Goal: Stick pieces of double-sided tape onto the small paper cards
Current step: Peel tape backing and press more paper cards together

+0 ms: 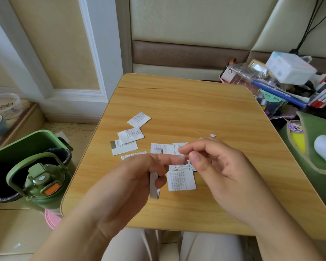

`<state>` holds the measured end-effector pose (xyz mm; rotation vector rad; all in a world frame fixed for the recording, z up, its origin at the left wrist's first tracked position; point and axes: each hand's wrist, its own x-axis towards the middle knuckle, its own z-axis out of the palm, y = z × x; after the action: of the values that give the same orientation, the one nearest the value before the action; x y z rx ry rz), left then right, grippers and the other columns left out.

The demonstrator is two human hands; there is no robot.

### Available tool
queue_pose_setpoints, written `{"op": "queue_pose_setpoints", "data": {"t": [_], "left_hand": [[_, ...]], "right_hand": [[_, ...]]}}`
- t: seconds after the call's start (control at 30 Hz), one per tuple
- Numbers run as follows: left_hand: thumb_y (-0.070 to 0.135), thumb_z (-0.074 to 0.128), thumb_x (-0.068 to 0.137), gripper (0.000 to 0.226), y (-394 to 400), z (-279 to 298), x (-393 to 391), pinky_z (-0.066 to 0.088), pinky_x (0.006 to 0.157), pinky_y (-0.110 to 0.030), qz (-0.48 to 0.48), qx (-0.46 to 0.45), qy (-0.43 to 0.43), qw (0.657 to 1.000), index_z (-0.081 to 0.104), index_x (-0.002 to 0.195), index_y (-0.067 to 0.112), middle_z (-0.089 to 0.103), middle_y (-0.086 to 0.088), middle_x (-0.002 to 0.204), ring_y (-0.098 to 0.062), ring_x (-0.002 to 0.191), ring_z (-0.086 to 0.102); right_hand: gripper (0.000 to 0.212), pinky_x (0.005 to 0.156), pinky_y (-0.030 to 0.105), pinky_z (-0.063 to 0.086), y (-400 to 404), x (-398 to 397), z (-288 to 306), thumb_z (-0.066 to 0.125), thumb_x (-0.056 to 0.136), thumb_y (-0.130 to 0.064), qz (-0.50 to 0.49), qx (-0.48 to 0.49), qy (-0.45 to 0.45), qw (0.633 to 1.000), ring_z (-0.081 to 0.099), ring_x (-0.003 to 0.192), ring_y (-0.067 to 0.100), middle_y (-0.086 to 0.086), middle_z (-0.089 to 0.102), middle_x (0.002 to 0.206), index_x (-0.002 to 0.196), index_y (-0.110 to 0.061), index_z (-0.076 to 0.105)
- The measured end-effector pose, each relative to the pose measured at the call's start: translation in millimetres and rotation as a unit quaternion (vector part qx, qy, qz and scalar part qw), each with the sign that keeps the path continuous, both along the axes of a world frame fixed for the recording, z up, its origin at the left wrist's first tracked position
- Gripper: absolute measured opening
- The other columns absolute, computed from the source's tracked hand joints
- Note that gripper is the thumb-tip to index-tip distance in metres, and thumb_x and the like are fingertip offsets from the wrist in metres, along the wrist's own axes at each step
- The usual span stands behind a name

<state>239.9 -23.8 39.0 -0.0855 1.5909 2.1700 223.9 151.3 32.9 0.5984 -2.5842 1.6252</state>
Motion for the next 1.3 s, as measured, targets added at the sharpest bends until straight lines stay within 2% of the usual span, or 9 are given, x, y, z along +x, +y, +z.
{"op": "queue_pose_setpoints", "data": {"t": [0.13, 0.3, 0.4, 0.5, 0.73, 0.83, 1.03, 1.17, 1.3], "left_hand": [[0.020, 0.047, 0.058, 0.040, 0, -2, -1, 0.033, 0.065, -0.024, 0.001, -0.027, 0.011, 1.000, 0.078, 0.080, 0.010, 0.052, 0.010, 0.057, -0.008, 0.057, 0.041], [0.018, 0.050, 0.056, 0.038, -1, -3, -1, 0.041, 0.056, -0.017, -0.012, -0.003, 0.024, 1.000, 0.078, 0.081, 0.009, 0.060, 0.014, 0.060, -0.006, 0.056, 0.042], [0.022, 0.055, 0.050, 0.043, -3, -4, -2, 0.042, 0.056, -0.015, -0.018, -0.008, 0.031, 0.999, 0.077, 0.086, 0.008, 0.062, 0.015, 0.062, -0.006, 0.057, 0.043], [0.021, 0.048, 0.061, 0.041, -3, -6, -2, 0.038, 0.062, -0.020, -0.016, -0.020, 0.027, 0.999, 0.078, 0.086, 0.011, 0.059, 0.016, 0.062, -0.007, 0.058, 0.042], [0.025, 0.055, 0.051, 0.048, -4, -8, -2, 0.037, 0.063, -0.020, -0.020, -0.028, 0.026, 0.999, 0.076, 0.090, 0.006, 0.061, 0.015, 0.064, -0.006, 0.057, 0.044], [0.020, 0.049, 0.059, 0.042, -3, -10, -2, 0.038, 0.062, -0.019, -0.011, -0.024, 0.013, 1.000, 0.076, 0.085, 0.003, 0.063, 0.013, 0.064, -0.007, 0.057, 0.044], [0.024, 0.055, 0.052, 0.037, -1, -11, -1, 0.030, 0.075, -0.030, 0.000, -0.053, 0.016, 0.998, 0.078, 0.078, 0.010, 0.054, 0.005, 0.065, -0.010, 0.062, 0.041], [0.022, 0.049, 0.060, 0.034, 1, -11, 0, 0.030, 0.078, -0.029, -0.008, -0.063, 0.019, 0.998, 0.078, 0.075, 0.012, 0.064, -0.001, 0.085, -0.012, 0.065, 0.039], [0.021, 0.049, 0.060, 0.035, 2, -14, -2, 0.031, 0.075, -0.027, -0.009, -0.060, 0.016, 0.998, 0.078, 0.077, 0.010, 0.064, 0.008, 0.073, -0.014, 0.068, 0.037]], "right_hand": [[0.017, 0.079, 0.025, 0.049, 0, 1, 0, 0.053, 0.087, -0.037, -0.009, 0.004, -0.024, 1.000, 0.062, 0.086, 0.011, -0.016, 0.069, 0.091, 0.097, -0.032, 0.066], [0.016, 0.077, 0.026, 0.048, -1, 0, 4, 0.052, 0.087, -0.037, -0.010, 0.015, -0.023, 1.000, 0.062, 0.084, 0.012, -0.015, 0.068, 0.091, 0.092, -0.032, 0.067], [0.015, 0.075, 0.021, 0.046, -2, 1, 6, 0.053, 0.088, -0.033, -0.004, 0.028, -0.004, 1.000, 0.061, 0.085, 0.012, -0.015, 0.066, 0.089, 0.088, -0.029, 0.067], [0.015, 0.073, 0.018, 0.043, -3, 1, 7, 0.054, 0.089, -0.030, -0.005, 0.048, 0.028, 0.998, 0.057, 0.084, 0.013, -0.013, 0.064, 0.086, 0.086, -0.027, 0.068], [0.023, 0.076, 0.010, 0.037, -4, 3, 1, 0.048, 0.089, -0.039, -0.022, 0.067, 0.056, 0.996, 0.055, 0.089, 0.006, -0.015, 0.054, 0.091, 0.084, -0.026, 0.067], [0.026, 0.079, 0.007, 0.035, -4, 4, 0, 0.046, 0.089, -0.042, -0.023, 0.059, 0.059, 0.996, 0.054, 0.091, 0.002, -0.018, 0.050, 0.092, 0.083, -0.028, 0.067], [0.032, 0.089, 0.003, 0.028, -4, 9, -2, 0.041, 0.090, -0.048, -0.023, 0.033, 0.023, 0.999, 0.052, 0.108, 0.007, -0.017, 0.048, 0.095, 0.081, -0.032, 0.068], [0.036, 0.087, 0.003, 0.030, -3, 13, -5, 0.041, 0.089, -0.048, -0.019, -0.002, -0.011, 1.000, 0.053, 0.106, 0.006, -0.014, 0.050, 0.096, 0.081, -0.028, 0.070], [0.037, 0.084, 0.003, 0.033, -1, 16, -7, 0.041, 0.086, -0.052, -0.020, -0.052, -0.060, 0.997, 0.054, 0.100, 0.000, -0.014, 0.051, 0.096, 0.081, -0.029, 0.070]]}}
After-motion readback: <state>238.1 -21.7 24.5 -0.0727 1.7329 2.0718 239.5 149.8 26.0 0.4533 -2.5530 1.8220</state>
